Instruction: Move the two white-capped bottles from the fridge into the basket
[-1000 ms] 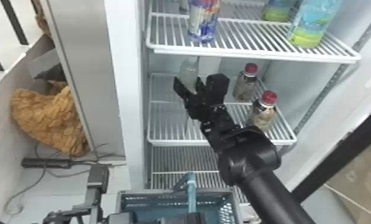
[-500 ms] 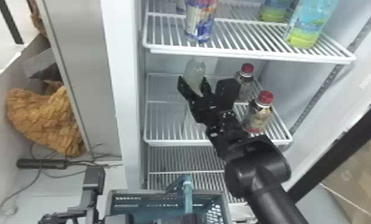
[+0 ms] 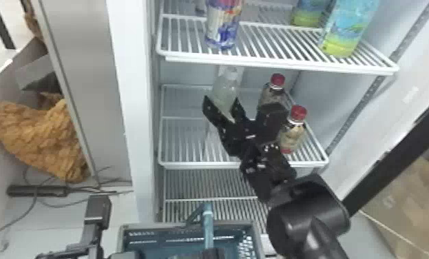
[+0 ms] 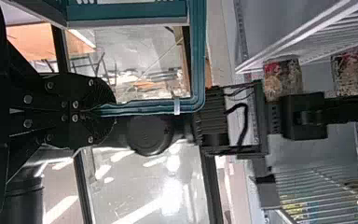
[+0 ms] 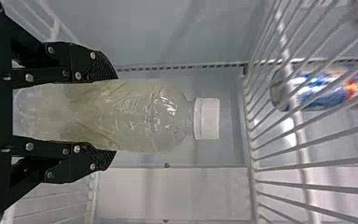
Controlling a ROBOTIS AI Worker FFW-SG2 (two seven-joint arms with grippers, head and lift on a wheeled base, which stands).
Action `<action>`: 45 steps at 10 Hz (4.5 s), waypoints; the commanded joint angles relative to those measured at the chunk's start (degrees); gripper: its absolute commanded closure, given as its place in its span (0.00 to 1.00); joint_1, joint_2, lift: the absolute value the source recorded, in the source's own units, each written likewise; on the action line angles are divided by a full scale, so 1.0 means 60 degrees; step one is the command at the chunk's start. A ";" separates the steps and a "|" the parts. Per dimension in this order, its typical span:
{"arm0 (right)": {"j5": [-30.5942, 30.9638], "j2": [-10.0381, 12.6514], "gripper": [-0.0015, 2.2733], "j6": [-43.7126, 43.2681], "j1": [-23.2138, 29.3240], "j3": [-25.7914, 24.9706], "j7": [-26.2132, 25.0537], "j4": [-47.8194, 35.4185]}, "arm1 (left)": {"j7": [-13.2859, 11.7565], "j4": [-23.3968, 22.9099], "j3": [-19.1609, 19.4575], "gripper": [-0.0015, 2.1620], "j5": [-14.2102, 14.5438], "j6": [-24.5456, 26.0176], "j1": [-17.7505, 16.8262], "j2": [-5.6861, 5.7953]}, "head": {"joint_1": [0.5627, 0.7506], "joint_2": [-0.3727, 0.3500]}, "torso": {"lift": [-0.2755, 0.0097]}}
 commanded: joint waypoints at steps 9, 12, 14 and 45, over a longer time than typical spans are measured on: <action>-0.0193 -0.0275 0.37 0.1847 0.3964 -0.1401 0.0532 -0.5037 | -0.0044 -0.0017 0.0127 0.53 -0.0009 0.0000 0.0097 -0.0052 | 0.70 0.15 | 0.05; -0.0193 -0.0143 0.37 0.2550 0.5135 -0.1877 0.0679 -0.6420 | -0.0044 -0.0017 0.0147 0.53 0.0010 0.0000 0.0097 -0.0052 | 0.70 0.13 | 0.05; -0.0174 -0.0055 0.37 0.3487 0.6003 -0.2334 0.0811 -0.7615 | -0.0044 -0.0017 0.0185 0.53 -0.0009 0.0000 0.0120 -0.0066 | 0.70 0.10 | 0.05; -0.0193 0.0311 0.24 0.8831 0.7268 -0.3191 0.2041 -1.0052 | -0.0044 -0.0017 0.0223 0.53 -0.0066 0.0000 0.0097 -0.0023 | 0.70 0.03 | 0.05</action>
